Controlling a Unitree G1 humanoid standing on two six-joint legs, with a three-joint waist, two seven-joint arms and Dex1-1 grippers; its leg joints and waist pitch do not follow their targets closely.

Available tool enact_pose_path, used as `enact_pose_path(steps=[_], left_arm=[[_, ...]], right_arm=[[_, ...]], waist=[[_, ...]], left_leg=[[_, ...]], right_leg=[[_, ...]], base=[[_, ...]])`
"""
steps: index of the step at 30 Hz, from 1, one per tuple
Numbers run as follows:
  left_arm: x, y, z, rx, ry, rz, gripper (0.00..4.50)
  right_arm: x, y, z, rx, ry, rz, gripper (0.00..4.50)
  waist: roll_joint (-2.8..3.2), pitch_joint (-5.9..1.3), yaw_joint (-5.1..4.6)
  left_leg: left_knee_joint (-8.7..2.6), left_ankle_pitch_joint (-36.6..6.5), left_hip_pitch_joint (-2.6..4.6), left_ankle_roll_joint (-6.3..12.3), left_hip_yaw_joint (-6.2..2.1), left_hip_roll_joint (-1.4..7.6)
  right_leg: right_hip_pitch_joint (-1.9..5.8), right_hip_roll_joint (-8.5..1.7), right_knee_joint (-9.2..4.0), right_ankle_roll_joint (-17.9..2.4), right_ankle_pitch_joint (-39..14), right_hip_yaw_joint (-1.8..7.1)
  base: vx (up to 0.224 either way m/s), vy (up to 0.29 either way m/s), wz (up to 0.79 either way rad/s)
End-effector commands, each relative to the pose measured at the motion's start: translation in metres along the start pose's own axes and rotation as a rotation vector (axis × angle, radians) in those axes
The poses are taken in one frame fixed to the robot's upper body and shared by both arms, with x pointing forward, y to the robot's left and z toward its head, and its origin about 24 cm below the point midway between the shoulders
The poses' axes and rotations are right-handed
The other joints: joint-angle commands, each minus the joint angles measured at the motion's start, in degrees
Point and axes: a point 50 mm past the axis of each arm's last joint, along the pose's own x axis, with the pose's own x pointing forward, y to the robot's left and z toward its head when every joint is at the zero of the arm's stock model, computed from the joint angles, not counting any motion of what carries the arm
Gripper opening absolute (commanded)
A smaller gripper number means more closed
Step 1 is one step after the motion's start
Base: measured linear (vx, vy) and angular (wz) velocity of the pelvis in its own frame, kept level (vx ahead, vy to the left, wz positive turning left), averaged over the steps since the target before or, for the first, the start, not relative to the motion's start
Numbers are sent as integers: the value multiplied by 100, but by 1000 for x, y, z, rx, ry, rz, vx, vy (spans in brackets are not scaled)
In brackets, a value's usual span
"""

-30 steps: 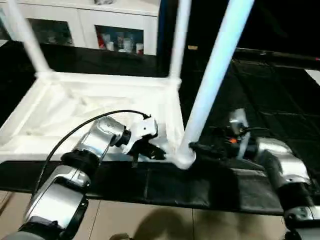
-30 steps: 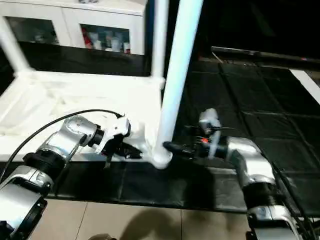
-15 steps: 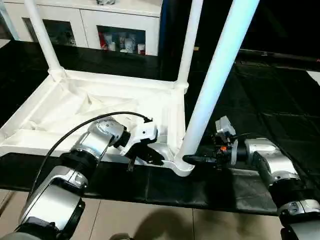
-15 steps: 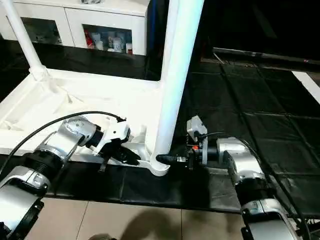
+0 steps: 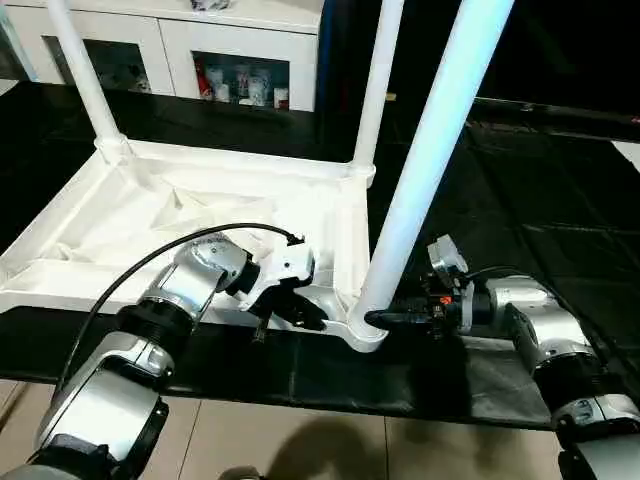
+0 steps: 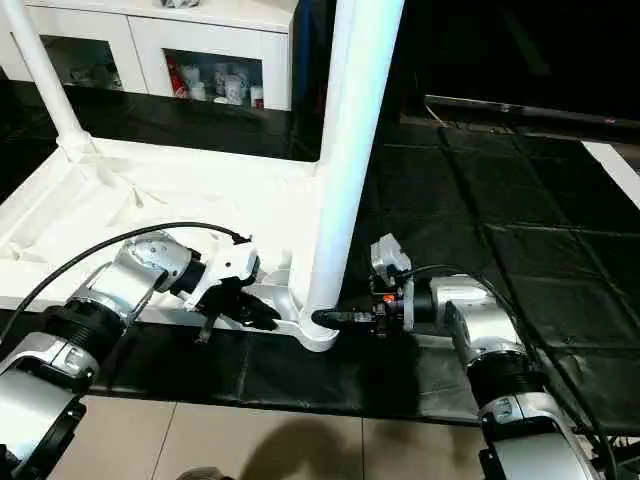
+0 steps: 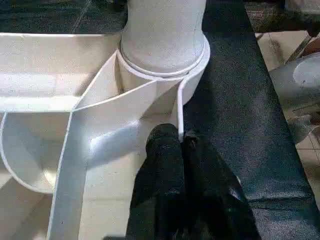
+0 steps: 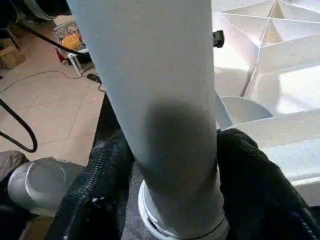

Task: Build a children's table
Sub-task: Rotate leg to tighten

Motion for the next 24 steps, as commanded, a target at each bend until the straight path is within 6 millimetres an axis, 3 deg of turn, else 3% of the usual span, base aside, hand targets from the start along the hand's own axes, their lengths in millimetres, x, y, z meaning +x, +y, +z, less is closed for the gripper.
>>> enact_pose_path(steps=[1,8,13,14,15,17,19,20,24], left_arm=[[8,-3,5,45,22,-62,0],[9,0,5,19,9,-22,0],[17,11,9,-62,-21,117,0],[20,14,10,-89,-30,159,0],[22,17,11,-112,-39,194,0],[28,24,13,-167,-51,281,0],[33,30,16,-219,-61,368,0],[35,33,18,-235,-66,399,0],[38,46,31,-308,-130,575,0]], right_arm=[[-2,-1,3,-4,-4,7,212],[1,3,1,26,-54,17,203],[8,1,-3,57,-95,-114,203],[12,-3,-5,70,-91,-190,202],[15,-6,-7,82,-89,-253,202],[25,-10,-10,102,-76,-364,199],[39,-13,-14,108,-38,-457,199],[44,-14,-14,115,-31,-490,197],[65,-23,-11,147,-24,-690,194]], waist=[[27,-402,-33],[40,-401,-26],[47,-380,-11],[49,-348,-38],[49,-348,-38],[37,-343,-110],[60,-336,-152],[46,-331,-237],[50,-340,-340]], left_leg=[[-366,-681,77,303,-202,499],[-365,-706,85,293,-203,505],[-376,-856,116,216,-200,499],[-389,-1034,130,125,-212,484],[-389,-1034,130,125,-212,484],[-400,-1234,152,-11,-247,453],[-414,-1170,116,-45,-266,439],[-418,-1287,132,-44,-277,425],[-402,-1364,141,-28,-283,406]], right_leg=[[294,-725,-393,-942,-1353,444],[288,-719,-394,-956,-1326,443],[262,-720,-441,-906,-1594,443],[248,-733,-501,-799,-2026,440],[248,-733,-501,-799,-2026,440],[257,-761,-575,-620,-2580,424],[269,-749,-591,-516,-2657,421],[252,-729,-617,-479,-2735,403],[235,-730,-638,-509,-2811,397]], base=[[0,0,0],[0,0,0],[0,0,0],[0,0,0],[0,0,0],[0,0,0],[0,0,0],[0,0,0],[0,0,0]])
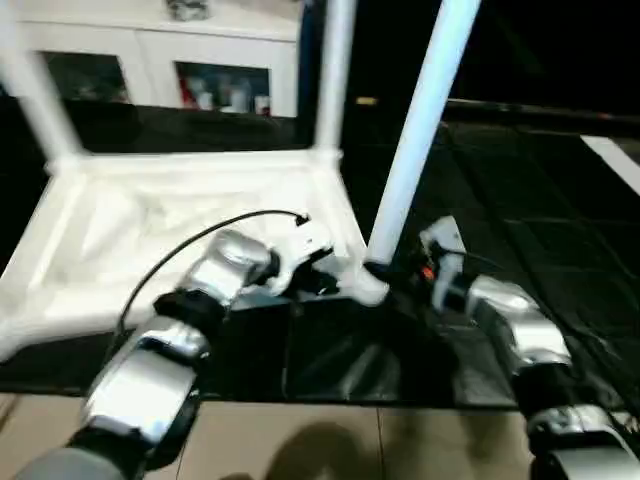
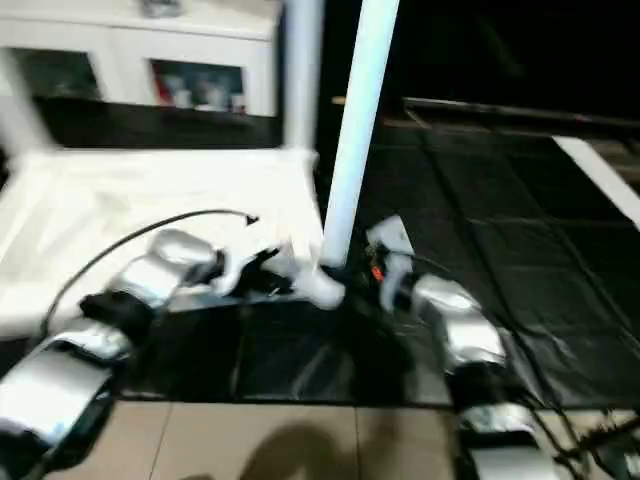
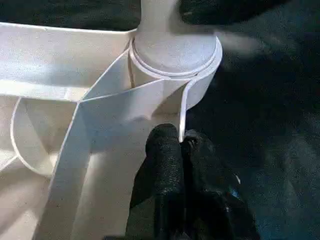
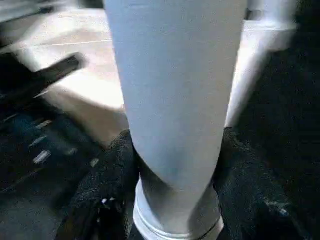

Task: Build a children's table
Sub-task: Rotate leg to tighten

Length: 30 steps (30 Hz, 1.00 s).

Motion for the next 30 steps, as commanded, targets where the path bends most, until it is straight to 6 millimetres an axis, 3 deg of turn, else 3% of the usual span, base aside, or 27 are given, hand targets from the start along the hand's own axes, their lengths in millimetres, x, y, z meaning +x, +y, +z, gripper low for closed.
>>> enact_pose_path(steps=[1,3,7,10,14,17,19,20,26,30], left_arm=[[11,-2,21,-37,-89,94,0],[13,1,28,-56,-118,164,0],[12,3,27,-43,-110,173,0],[10,4,25,-32,-98,166,0],[2,7,16,12,-63,108,0],[-1,7,12,31,-55,71,0],[-6,7,7,59,-38,23,0],[-8,7,5,66,-27,2,0],[-16,5,-5,123,34,-117,0],[-22,1,-9,171,48,-217,0]], right_arm=[[18,26,-19,43,101,35,192],[27,26,-17,63,89,-90,192],[28,26,-17,65,69,-112,192],[26,27,-16,80,48,-102,259],[13,21,-14,17,22,-22,303],[4,15,-14,-19,26,23,326],[-12,1,-14,-63,32,82,339],[-21,-5,-13,-73,35,108,352],[-53,-30,-3,-106,34,177,395],[-65,-35,6,-131,32,264,430]], waist=[[10,-332,0],[30,-328,-6],[49,-350,-12],[53,-372,4],[40,-379,42],[44,-377,14],[-2,-370,1],[11,-354,16],[-6,-354,91],[3,-352,179]], left_leg=[[-407,-1356,93,42,-270,399],[-416,-1289,80,119,-268,421],[-421,-1155,64,161,-255,440],[-414,-918,45,254,-238,447],[-398,-718,10,414,-225,431],[-398,-754,-10,449,-233,437],[-382,-811,-13,476,-220,417],[-376,-848,2,506,-210,417],[-377,-785,7,540,-205,453],[-366,-747,2,566,-189,446]], right_leg=[[202,-728,-650,-536,-2798,390],[203,-730,-632,-580,-2561,413],[218,-726,-548,-781,-1880,453],[250,-725,-456,-982,-1268,474],[297,-732,-428,-1008,-973,470],[311,-733,-428,-1028,-971,458],[316,-732,-456,-1004,-1145,451],[305,-716,-485,-961,-1361,453],[291,-708,-452,-997,-1280,446],[289,-701,-457,-931,-1386,433]], base=[[0,0,0],[0,0,0],[0,0,0],[0,0,0],[0,0,0],[0,0,0],[0,0,0],[0,0,0],[0,0,0],[0,0,0]])
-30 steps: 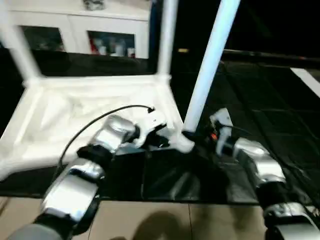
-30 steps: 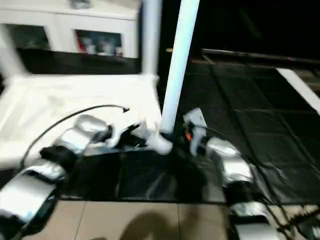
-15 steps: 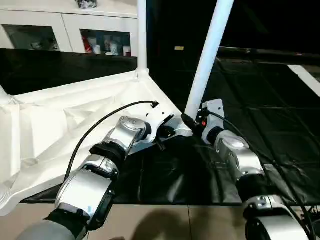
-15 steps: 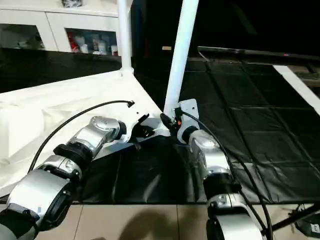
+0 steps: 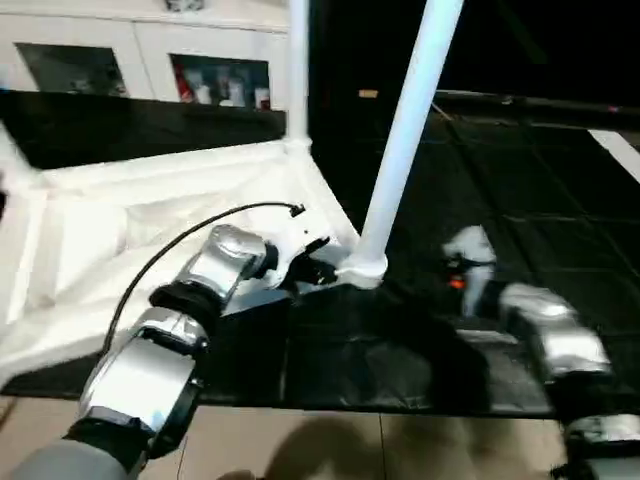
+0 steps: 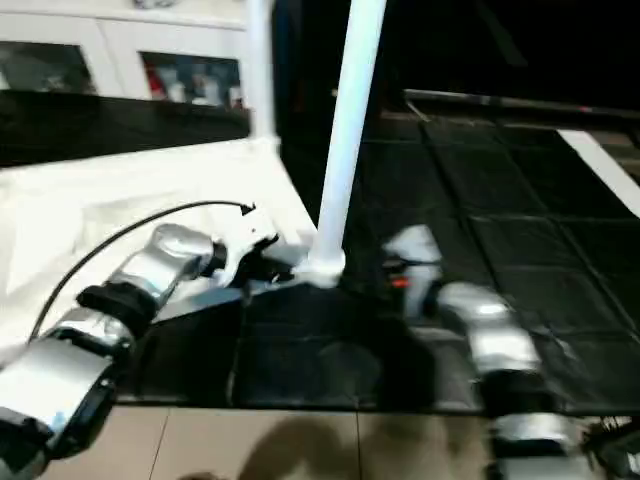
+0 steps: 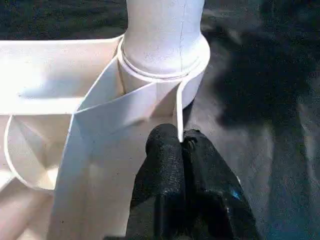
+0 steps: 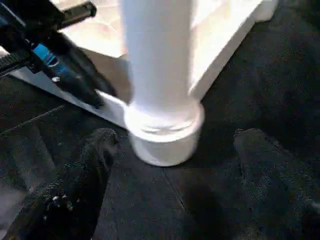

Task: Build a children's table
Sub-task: Rotate leg to tighten

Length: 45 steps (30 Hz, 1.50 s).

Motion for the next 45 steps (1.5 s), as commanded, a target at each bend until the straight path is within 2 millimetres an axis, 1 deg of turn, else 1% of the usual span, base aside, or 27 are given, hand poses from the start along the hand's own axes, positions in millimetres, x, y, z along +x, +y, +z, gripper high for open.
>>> enact_pose_path(steps=[1,3,4,7,8,11,12,15,16,18,19,20,22,25,26,28,29,30,31,32,33,36,38,42,43,44,45], left_arm=[[2,-9,-1,75,28,-124,0],[0,-13,-1,112,23,-180,0],[0,-14,-1,116,22,-198,0],[-3,-20,0,152,23,-295,0],[-3,-20,0,160,28,-302,0],[-5,-24,-1,199,51,-355,0],[-6,-25,-2,212,58,-381,0],[-8,-28,-2,232,68,-421,0],[-9,-30,-2,254,73,-439,0],[-9,-30,-2,259,72,-446,0],[-10,-32,-1,265,70,-459,0],[-10,-33,0,269,68,-472,0],[-11,-36,0,277,64,-489,0],[-12,-37,1,281,61,-498,0],[-12,-37,1,283,60,-500,0],[-12,-38,1,285,61,-502,0],[-12,-38,1,288,61,-505,0],[-13,-39,2,292,60,-508,0],[-13,-39,2,292,60,-508,0],[-13,-39,2,296,59,-510,0],[-13,-40,2,296,59,-511,0],[-13,-41,2,297,58,-512,0],[-14,-41,2,297,58,-513,0],[-14,-41,1,297,62,-514,0],[-14,-41,1,297,62,-514,0],[-14,-41,1,294,63,-512,0],[-14,-41,0,291,65,-508,0]], right_arm=[[-4,3,10,-35,-29,86,441],[-4,5,11,-42,-24,129,446],[-4,6,11,-46,-22,142,446],[1,11,13,-85,13,235,446],[2,13,13,-92,19,251,446],[8,18,13,-115,30,327,446],[11,20,13,-127,33,354,446],[15,22,11,-138,51,403,431],[17,23,11,-139,61,437,431],[18,23,11,-134,64,455,403],[19,24,11,-135,68,473,403],[21,25,12,-128,72,497,385],[23,27,13,-127,75,529,385],[24,29,12,-108,86,566,352],[25,30,11,-101,92,586,346],[25,30,11,-98,97,597,340],[26,30,10,-93,101,606,323],[27,30,9,-88,103,612,323],[27,30,9,-88,103,612,304],[28,29,9,-77,96,613,304],[29,29,9,-71,92,614,300],[30,30,9,-59,81,618,266],[31,30,9,-50,80,627,256],[32,32,8,-31,72,643,224],[32,32,8,-31,72,643,224],[32,33,7,-23,65,647,217],[32,33,7,-18,60,649,217]], waist=[[-1,-373,35],[-4,-375,47],[12,-376,53],[5,-371,83],[20,-378,126],[23,-373,168],[27,-379,170],[25,-382,166],[2,-382,166],[18,-380,172],[8,-384,169],[6,-381,169],[6,-386,162],[-1,-382,158],[7,-383,163],[4,-389,165],[9,-382,160],[10,-386,160],[9,-386,153],[12,-385,153],[10,-390,150],[17,-394,142],[15,-395,133],[28,-395,135],[24,-393,131],[40,-391,134],[34,-390,129]], left_leg=[[-342,-758,34,532,-195,452],[-346,-809,38,530,-200,462],[-346,-802,47,503,-197,466],[-356,-832,66,454,-194,482],[-354,-843,69,417,-194,490],[-359,-896,100,368,-190,495],[-369,-887,70,335,-204,503],[-367,-870,74,326,-199,499],[-361,-853,69,332,-195,497],[-366,-832,70,337,-200,507],[-369,-810,66,330,-206,516],[-364,-810,65,350,-197,508],[-368,-768,56,354,-205,520],[-362,-742,58,379,-193,501],[-359,-763,63,378,-192,498],[-356,-767,62,360,-195,506],[-362,-787,66,355,-197,507],[-359,-804,69,348,-196,504],[-359,-812,61,340,-196,503],[-359,-793,67,328,-198,507],[-358,-778,60,339,-199,506],[-359,-753,64,335,-202,513],[-357,-727,55,353,-200,512],[-355,-743,61,345,-197,507],[-358,-758,62,339,-199,507],[-361,-784,69,333,-201,508],[-361,-815,68,317,-199,507]], right_leg=[[333,-707,-461,-872,-1421,430],[326,-716,-467,-836,-1512,426],[310,-711,-466,-853,-1520,426],[290,-715,-469,-893,-1544,429],[290,-729,-461,-890,-1569,438],[266,-731,-472,-896,-1612,442],[288,-741,-451,-900,-1594,440],[284,-739,-442,-934,-1530,440],[285,-740,-433,-949,-1517,444],[282,-737,-422,-957,-1494,445],[291,-747,-408,-975,-1468,446],[287,-737,-421,-976,-1468,447],[292,-738,-396,-1000,-1390,445],[288,-723,-400,-986,-1377,450],[288,-733,-418,-953,-1483,447],[291,-736,-411,-951,-1495,450],[280,-728,-413,-952,-1517,449],[278,-729,-415,-959,-1541,446],[285,-734,-416,-957,-1563,446],[282,-727,-410,-955,-1557,448],[289,-728,-408,-952,-1531,447],[286,-729,-395,-993,-1461,445],[289,-721,-384,-1016,-1363,447],[291,-725,-389,-1021,-1372,450],[288,-718,-391,-1014,-1393,447],[285,-719,-398,-1013,-1424,445],[287,-718,-405,-1001,-1467,447]], base=[[0,0,0],[0,0,0],[0,0,0],[0,0,0],[0,0,0],[0,0,0],[0,0,0],[0,0,0],[0,0,0],[0,0,0],[0,0,0],[0,0,0],[0,0,0],[0,0,0],[0,0,0],[0,0,0],[0,0,0],[0,0,0],[0,0,0],[0,0,0],[0,0,0],[0,0,0],[0,0,0],[0,0,0],[0,0,0],[0,0,0],[0,0,0]])
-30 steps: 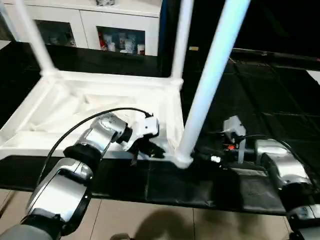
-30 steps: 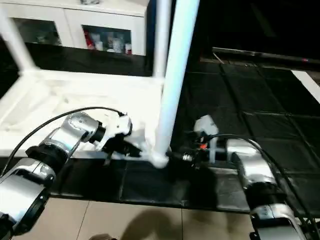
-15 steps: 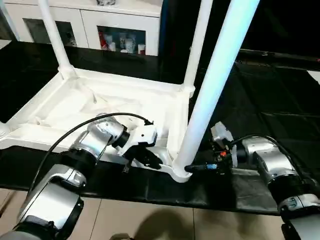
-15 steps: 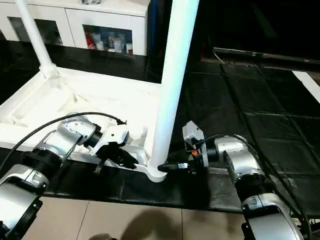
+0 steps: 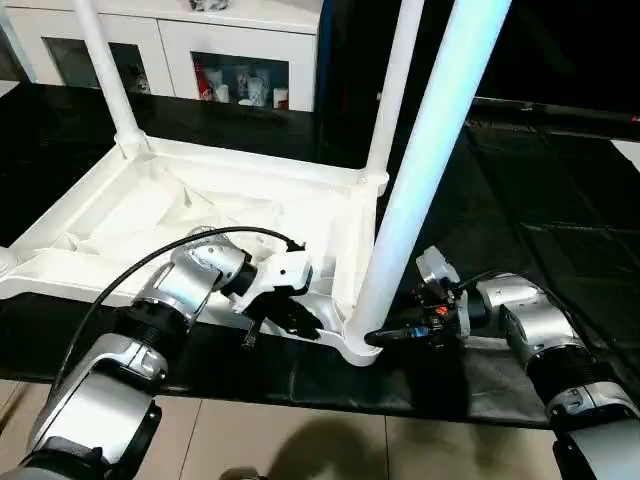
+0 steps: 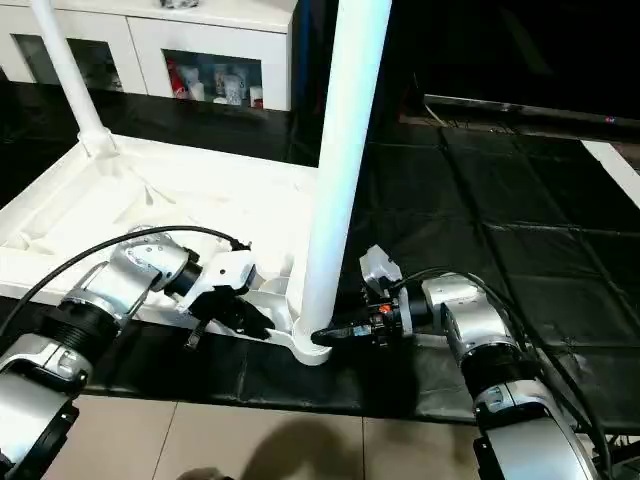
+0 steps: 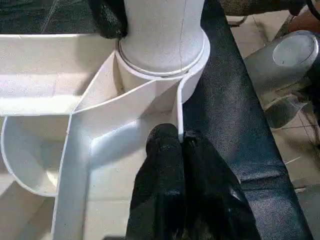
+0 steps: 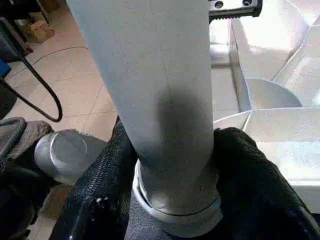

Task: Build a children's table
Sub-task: Rotate leg to tighten

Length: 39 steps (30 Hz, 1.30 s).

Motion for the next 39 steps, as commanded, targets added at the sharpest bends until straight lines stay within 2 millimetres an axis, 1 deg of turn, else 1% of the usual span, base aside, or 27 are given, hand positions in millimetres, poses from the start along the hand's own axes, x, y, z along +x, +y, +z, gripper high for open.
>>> enact_pose_path(steps=[1,5,6,7,8,9,11,12,13,15,16,17,18,19,20,22,23,25,27,30,31,33,35,36,37,38,39], left_arm=[[10,-3,8,38,5,-79,0],[12,4,7,-14,-8,-5,0],[13,8,8,-42,-20,43,0],[13,11,8,-58,-24,73,0],[14,19,10,-107,-41,168,0],[15,23,10,-128,-50,208,0],[18,34,14,-193,-84,338,0],[18,34,14,-193,-84,338,0],[21,40,17,-239,-104,401,0],[24,43,19,-273,-119,449,0],[24,43,19,-273,-119,449,0],[29,47,22,-303,-134,491,0],[33,50,24,-327,-148,531,0],[36,51,26,-342,-156,556,0],[38,53,27,-362,-169,586,0],[40,55,29,-380,-179,618,0],[44,59,32,-403,-187,688,0],[46,61,32,-404,-178,727,0],[46,62,32,-400,-171,735,0],[45,62,31,-392,-158,749,0],[44,62,29,-390,-151,753,0],[41,61,25,-387,-140,748,0],[38,61,22,-368,-126,741,0],[36,60,20,-360,-119,737,0],[36,60,19,-352,-116,733,0],[34,58,17,-337,-114,707,0],[34,58,16,-338,-112,703,0]], right_arm=[[-1,-2,6,4,-45,0,213],[0,1,4,19,-89,-8,206],[1,2,3,23,-113,-40,206],[2,2,2,27,-127,-61,206],[5,0,0,35,-142,-148,206],[7,-1,-1,39,-141,-190,205],[15,-9,-6,96,-159,-367,203],[15,-9,-6,96,-159,-368,201],[22,-12,-10,122,-162,-458,199],[29,-14,-12,126,-156,-518,198],[29,-14,-12,126,-156,-518,197],[36,-19,-15,158,-145,-613,196],[43,-24,-16,190,-147,-703,195],[47,-27,-16,213,-148,-759,195],[51,-30,-16,223,-144,-806,194],[55,-32,-16,232,-146,-844,194],[62,-38,-13,255,-144,-952,194],[65,-40,-11,273,-148,-1009,194],[65,-40,-10,280,-161,-1015,194],[64,-40,-10,281,-190,-1033,194],[62,-40,-10,286,-206,-1049,228],[54,-39,-10,277,-227,-1053,263],[46,-39,-12,258,-226,-1071,265],[41,-39,-12,243,-230,-1075,284],[38,-39,-13,234,-230,-1075,284],[29,-37,-13,207,-238,-1050,303],[28,-37,-13,201,-241,-1042,303]], waist=[[42,-393,-33],[48,-398,-24],[43,-399,-20],[63,-391,-17],[47,-385,-3],[41,-375,-6],[39,-350,-47],[39,-363,-81],[26,-365,-95],[38,-371,-208],[34,-371,-223],[47,-377,-231],[36,-373,-272],[68,-365,-306],[52,-363,-335],[61,-363,-348],[49,-370,-343],[50,-378,-374],[52,-369,-378],[36,-374,-351],[31,-366,-343],[38,-359,-331],[33,-360,-325],[36,-361,-328],[24,-362,-327],[11,-366,-327],[8,-371,-320]], left_leg=[[-370,-810,81,320,-201,500],[-365,-788,84,321,-200,501],[-366,-776,82,324,-201,501],[-368,-786,87,325,-196,502],[-373,-921,141,249,-192,511],[-375,-941,128,231,-190,496],[-400,-1082,119,141,-222,484],[-410,-1164,118,58,-251,480],[-406,-1165,110,48,-255,464],[-393,-1051,56,91,-256,421],[-391,-1034,58,111,-257,423],[-387,-1013,71,131,-250,420],[-388,-1012,72,153,-249,414],[-392,-1041,74,129,-256,419],[-390,-1074,60,127,-258,406],[-383,-1105,89,131,-254,399],[-381,-1076,87,151,-249,403],[-398,-1035,82,124,-262,427],[-394,-1064,89,210,-239,416],[-393,-971,72,300,-232,422],[-396,-983,74,317,-228,417],[-404,-1023,90,307,-233,426],[-413,-1040,90,293,-238,441],[-418,-1051,82,280,-243,446],[-414,-1032,71,285,-241,438],[-405,-1006,65,309,-236,428],[-398,-997,57,349,-230,422]], right_leg=[[285,-715,-414,-1002,-1467,448],[289,-716,-413,-1021,-1397,449],[290,-712,-407,-1022,-1383,449],[279,-700,-420,-1008,-1396,449],[245,-706,-443,-1011,-1535,453],[251,-699,-457,-975,-1615,449],[265,-722,-515,-824,-2061,437],[276,-742,-523,-765,-2229,429],[291,-755,-537,-719,-2311,425],[313,-744,-557,-667,-2264,427],[308,-740,-553,-684,-2203,429],[293,-727,-546,-710,-2121,433],[289,-720,-543,-774,-2026,431],[276,-722,-540,-824,-2039,428],[287,-715,-561,-788,-2147,416],[275,-717,-583,-778,-2216,424],[282,-724,-582,-787,-2158,432],[270,-702,-538,-868,-1924,436],[271,-710,-532,-934,-1702,455],[293,-720,-509,-934,-1554,466],[292,-724,-521,-900,-1610,467],[282,-726,-541,-847,-1762,461],[281,-725,-534,-844,-1750,465],[288,-728,-528,-844,-1705,468],[296,-734,-522,-844,-1657,473],[307,-730,-510,-871,-1593,470],[319,-738,-513,-873,-1559,470]], base=[[0,0,0],[0,0,0],[0,0,0],[0,0,0],[0,0,0],[0,0,0],[0,0,0],[0,0,0],[0,0,0],[0,0,0],[0,0,0],[0,0,0],[0,0,0],[0,0,0],[0,0,0],[0,0,0],[0,0,0],[0,0,0],[0,0,0],[0,0,0],[0,0,0],[0,0,0],[0,0,0],[0,0,0],[0,0,0],[0,0,0],[0,0,0]])
